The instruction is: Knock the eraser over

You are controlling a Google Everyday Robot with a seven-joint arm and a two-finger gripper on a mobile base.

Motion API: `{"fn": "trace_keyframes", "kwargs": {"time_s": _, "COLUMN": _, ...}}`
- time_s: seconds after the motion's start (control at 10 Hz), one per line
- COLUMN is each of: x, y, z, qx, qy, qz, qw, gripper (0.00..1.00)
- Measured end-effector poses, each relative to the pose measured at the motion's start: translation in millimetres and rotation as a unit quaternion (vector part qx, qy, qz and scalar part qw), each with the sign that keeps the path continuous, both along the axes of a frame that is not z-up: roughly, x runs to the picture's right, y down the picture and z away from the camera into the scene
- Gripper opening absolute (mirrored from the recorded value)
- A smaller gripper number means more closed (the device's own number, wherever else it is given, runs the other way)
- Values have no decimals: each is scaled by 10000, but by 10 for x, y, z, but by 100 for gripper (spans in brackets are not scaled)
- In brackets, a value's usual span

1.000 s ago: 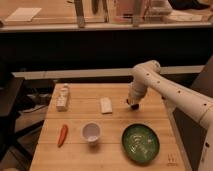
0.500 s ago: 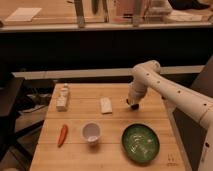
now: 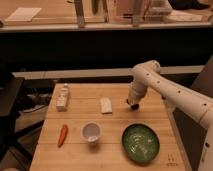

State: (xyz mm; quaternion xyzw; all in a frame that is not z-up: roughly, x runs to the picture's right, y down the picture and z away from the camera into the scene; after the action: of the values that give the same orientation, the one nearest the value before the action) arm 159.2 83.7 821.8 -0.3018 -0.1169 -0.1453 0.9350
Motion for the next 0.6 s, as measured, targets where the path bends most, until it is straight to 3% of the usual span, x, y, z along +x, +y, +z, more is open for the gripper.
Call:
{"fn": "trace_keyframes", "kwargs": {"time_s": 0.3, "x": 0, "y": 0, "z": 0, "qx": 0, "qy": 0, "qz": 0, "qw": 10000, "gripper": 39}}
{"fn": "trace_keyframes", "kwargs": {"time_s": 0.5, "x": 0, "y": 0, "z": 0, "qx": 0, "qy": 0, "qz": 0, "qw": 10000, "gripper": 63}}
{"fn": "trace_keyframes", "kwargs": {"time_s": 0.6, "x": 0, "y": 0, "z": 0, "qx": 0, "qy": -1, "qz": 0, "qw": 10000, "gripper": 67}}
